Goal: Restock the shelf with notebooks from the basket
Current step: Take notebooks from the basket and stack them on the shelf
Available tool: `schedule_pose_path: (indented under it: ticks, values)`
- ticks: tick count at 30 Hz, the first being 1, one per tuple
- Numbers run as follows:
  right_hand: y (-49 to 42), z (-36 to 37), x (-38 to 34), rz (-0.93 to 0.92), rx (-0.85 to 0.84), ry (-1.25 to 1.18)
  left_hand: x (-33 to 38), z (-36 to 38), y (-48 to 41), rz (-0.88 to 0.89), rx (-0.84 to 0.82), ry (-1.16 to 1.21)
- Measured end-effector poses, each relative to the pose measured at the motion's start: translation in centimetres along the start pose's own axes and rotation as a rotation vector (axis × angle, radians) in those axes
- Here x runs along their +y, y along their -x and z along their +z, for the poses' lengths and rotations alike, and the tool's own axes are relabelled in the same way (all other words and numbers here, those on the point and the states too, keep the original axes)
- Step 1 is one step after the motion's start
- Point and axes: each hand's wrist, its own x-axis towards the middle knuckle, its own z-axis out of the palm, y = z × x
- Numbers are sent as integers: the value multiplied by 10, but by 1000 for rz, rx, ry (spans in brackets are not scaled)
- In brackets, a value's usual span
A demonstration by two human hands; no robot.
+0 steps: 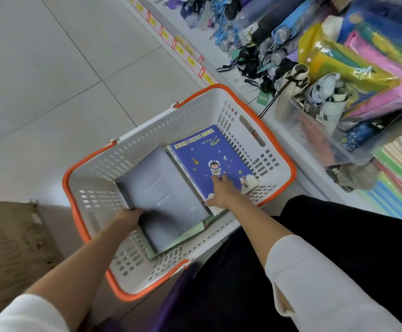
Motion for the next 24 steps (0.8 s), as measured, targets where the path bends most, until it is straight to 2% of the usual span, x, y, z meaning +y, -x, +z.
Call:
schedule_pose_path:
  ticks: [5, 9, 12, 16, 21, 24]
  values:
    - [-5, -1, -2, -16, 57, 114, 12, 11, 4, -202, -106, 248]
    - [-9, -13, -2, -7, -9, -42, 16, 17, 13, -243, -130, 291]
    - [-10, -29, 3, -3, -27, -196, 20, 25, 19, -211, -144, 399]
    - [-4, -41, 8, -20, 50, -270, 27, 34, 28, -141, -172, 591]
    - [15, -58, -11, -99, 112, -356, 31, 18, 27, -53, -180, 498]
    - [33, -56, -43, -197, 48, -227, 30, 9, 32, -87, -254, 558]
